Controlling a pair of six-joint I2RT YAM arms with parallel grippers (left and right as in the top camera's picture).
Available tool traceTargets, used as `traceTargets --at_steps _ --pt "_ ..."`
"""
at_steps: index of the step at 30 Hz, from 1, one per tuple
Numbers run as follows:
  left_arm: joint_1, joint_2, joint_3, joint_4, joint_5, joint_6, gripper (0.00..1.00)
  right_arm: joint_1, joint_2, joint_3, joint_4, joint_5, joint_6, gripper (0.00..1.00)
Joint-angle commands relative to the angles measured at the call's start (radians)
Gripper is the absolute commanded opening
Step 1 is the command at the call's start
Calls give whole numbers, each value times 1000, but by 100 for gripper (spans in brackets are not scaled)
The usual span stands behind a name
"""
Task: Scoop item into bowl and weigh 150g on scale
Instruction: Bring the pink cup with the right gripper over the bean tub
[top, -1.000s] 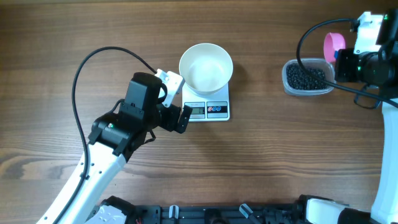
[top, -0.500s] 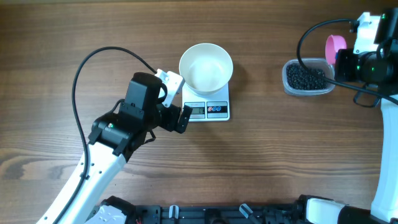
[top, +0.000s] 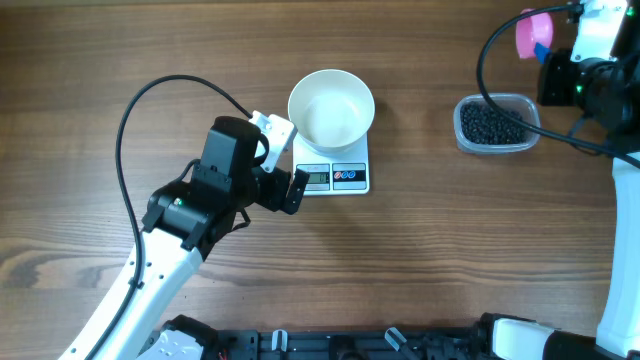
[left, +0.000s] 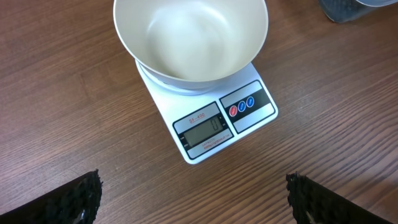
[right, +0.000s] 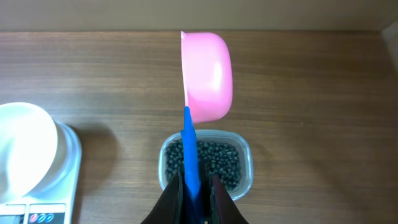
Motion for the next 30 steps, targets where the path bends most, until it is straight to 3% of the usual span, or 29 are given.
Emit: traceTargets --at_steps 1,9,17,30 --pt "6 5 18 3 1 19 100 2 14 2 -10 -48 10 4" --pt "6 5 18 3 1 20 100 2 14 2 7 -46 86 4" --pt "6 5 18 3 1 20 100 2 14 2 90 152 330 4" --pt "6 5 18 3 1 20 100 2 14 2 168 168 660 4"
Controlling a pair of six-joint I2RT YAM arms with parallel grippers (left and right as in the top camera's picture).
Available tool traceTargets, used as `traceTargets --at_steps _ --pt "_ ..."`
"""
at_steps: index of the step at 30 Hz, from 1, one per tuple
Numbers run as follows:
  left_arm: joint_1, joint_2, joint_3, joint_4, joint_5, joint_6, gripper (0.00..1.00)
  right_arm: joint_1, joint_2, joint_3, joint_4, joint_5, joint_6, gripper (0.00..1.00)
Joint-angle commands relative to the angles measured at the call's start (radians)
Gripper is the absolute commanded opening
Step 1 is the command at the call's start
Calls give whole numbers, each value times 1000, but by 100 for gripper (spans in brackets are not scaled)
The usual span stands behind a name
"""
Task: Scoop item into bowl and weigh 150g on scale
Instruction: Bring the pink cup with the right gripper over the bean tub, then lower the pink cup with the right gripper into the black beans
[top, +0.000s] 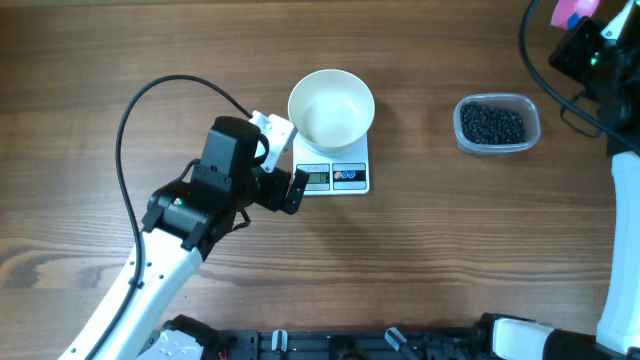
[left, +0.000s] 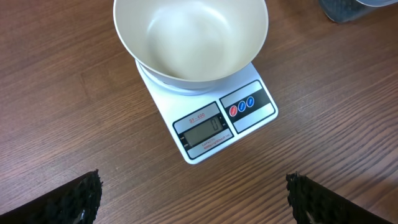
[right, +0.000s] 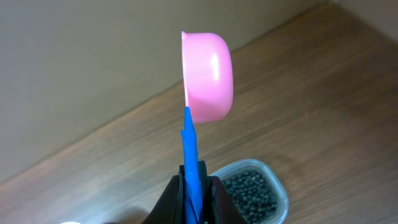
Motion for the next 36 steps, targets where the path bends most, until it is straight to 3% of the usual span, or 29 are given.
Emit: traceTargets --at_steps 1,11,18,24,28,36 --pt "5 5 18 3 1 19 100 2 8 2 9 21 129 4" --pt "5 5 18 3 1 19 100 2 8 2 13 21 154 4" --pt "5 5 18 3 1 19 100 2 8 2 -26 13 -130 4" --pt "5 5 18 3 1 19 100 2 13 2 -170 13 -427 4" --pt "5 5 18 3 1 20 100 2 34 2 -273 10 -515 4" --pt "5 5 18 3 1 19 100 2 53 2 -287 -17 -508 4"
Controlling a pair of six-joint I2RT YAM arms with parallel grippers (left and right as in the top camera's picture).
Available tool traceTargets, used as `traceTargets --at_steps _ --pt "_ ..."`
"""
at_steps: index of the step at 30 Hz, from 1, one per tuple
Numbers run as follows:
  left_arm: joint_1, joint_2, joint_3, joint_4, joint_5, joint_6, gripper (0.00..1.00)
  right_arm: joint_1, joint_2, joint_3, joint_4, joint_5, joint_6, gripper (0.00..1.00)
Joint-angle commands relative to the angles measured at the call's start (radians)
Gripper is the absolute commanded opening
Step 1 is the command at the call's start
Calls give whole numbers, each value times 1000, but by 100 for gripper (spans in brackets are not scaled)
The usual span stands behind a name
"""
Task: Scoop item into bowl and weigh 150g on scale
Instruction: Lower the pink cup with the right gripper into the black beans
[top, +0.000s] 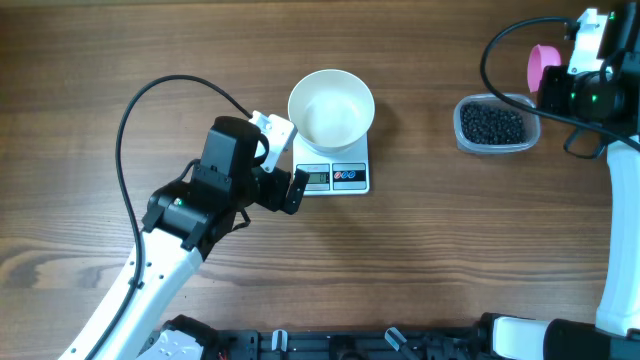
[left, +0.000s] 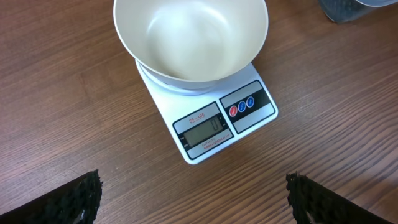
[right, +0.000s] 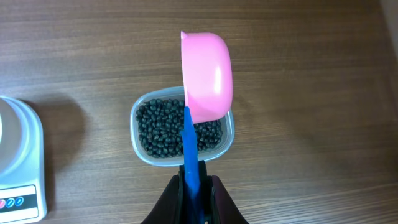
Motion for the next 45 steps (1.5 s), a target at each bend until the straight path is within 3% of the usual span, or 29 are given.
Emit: traceTargets --at_steps 1,9,20,28,45 --pt "5 5 18 3 1 19 100 2 9 2 -2 -15 -32 4" --pt "5 5 18 3 1 20 100 2 40 2 -35 -92 -153 4" --pt "5 5 18 3 1 19 100 2 142 2 -138 -100 -152 4" --pt "5 5 18 3 1 19 100 2 154 -8 -103 22 -148 4" --pt "5 5 18 3 1 19 100 -15 195 -64 -2 57 -140 4"
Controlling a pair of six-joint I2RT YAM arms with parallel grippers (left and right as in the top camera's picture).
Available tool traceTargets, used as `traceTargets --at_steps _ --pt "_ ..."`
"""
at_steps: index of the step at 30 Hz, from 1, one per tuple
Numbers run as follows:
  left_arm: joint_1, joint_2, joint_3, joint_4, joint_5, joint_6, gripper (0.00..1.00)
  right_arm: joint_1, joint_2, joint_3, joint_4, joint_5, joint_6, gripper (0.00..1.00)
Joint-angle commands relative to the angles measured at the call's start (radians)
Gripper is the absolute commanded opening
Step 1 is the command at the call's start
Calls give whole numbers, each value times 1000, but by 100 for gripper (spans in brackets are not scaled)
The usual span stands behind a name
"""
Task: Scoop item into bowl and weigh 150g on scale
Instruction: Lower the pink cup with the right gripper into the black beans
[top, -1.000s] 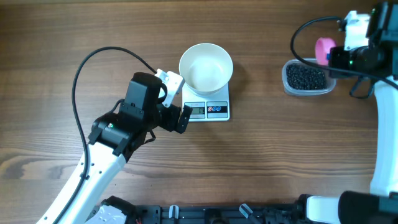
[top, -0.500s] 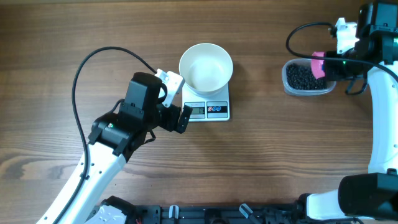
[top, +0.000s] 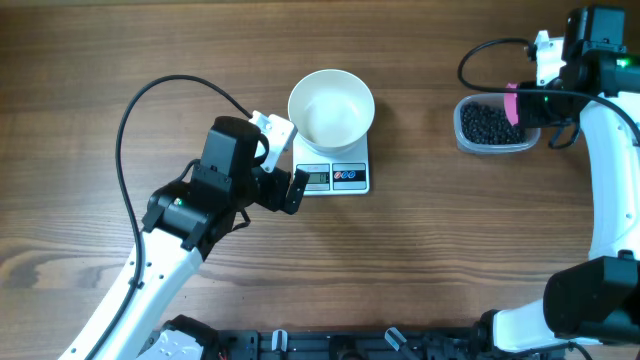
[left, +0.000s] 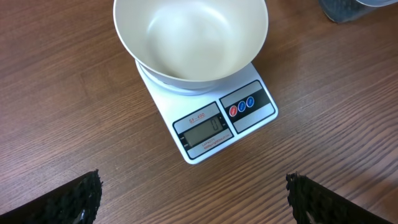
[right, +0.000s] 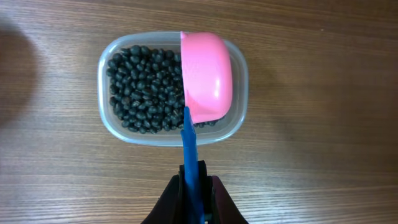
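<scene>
An empty white bowl (top: 331, 106) sits on the white digital scale (top: 335, 177); both also show in the left wrist view, bowl (left: 189, 38) and scale (left: 225, 122). My left gripper (left: 193, 199) stands open over bare wood just in front of the scale. A clear tub of black beans (top: 494, 124) lies at the right. My right gripper (right: 194, 190) is shut on the blue handle of a pink scoop (right: 207, 76), whose cup hangs on its side over the right half of the tub (right: 171, 88). In the overhead view the scoop (top: 513, 104) shows edge-on.
Black cables loop over the left arm (top: 190, 215) and near the right arm (top: 610, 150). The wooden table (top: 430, 260) stretches between scale and tub. A dark frame edge (top: 330, 345) runs along the front.
My right gripper has moved with the scoop from above the tub's far right edge to directly over it, closer to the beans. The left arm, bowl and scale are unchanged.
The right gripper held the pink scoop beyond the bean tub, then raised and tilted toward the back wall, then above the tub's right edge, and now low over the beans. The left gripper stayed open by the scale throughout; the bowl stayed empty.
</scene>
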Motion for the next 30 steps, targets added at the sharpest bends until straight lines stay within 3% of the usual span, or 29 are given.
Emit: traceTargets --at_steps 1,14,30 --pt "6 5 18 3 1 19 100 -21 21 -5 10 29 -2 4" --pt "6 5 18 3 1 19 100 -48 42 -11 5 -28 -3 4" --pt "6 5 18 3 1 19 100 -48 42 -154 97 -115 4 4"
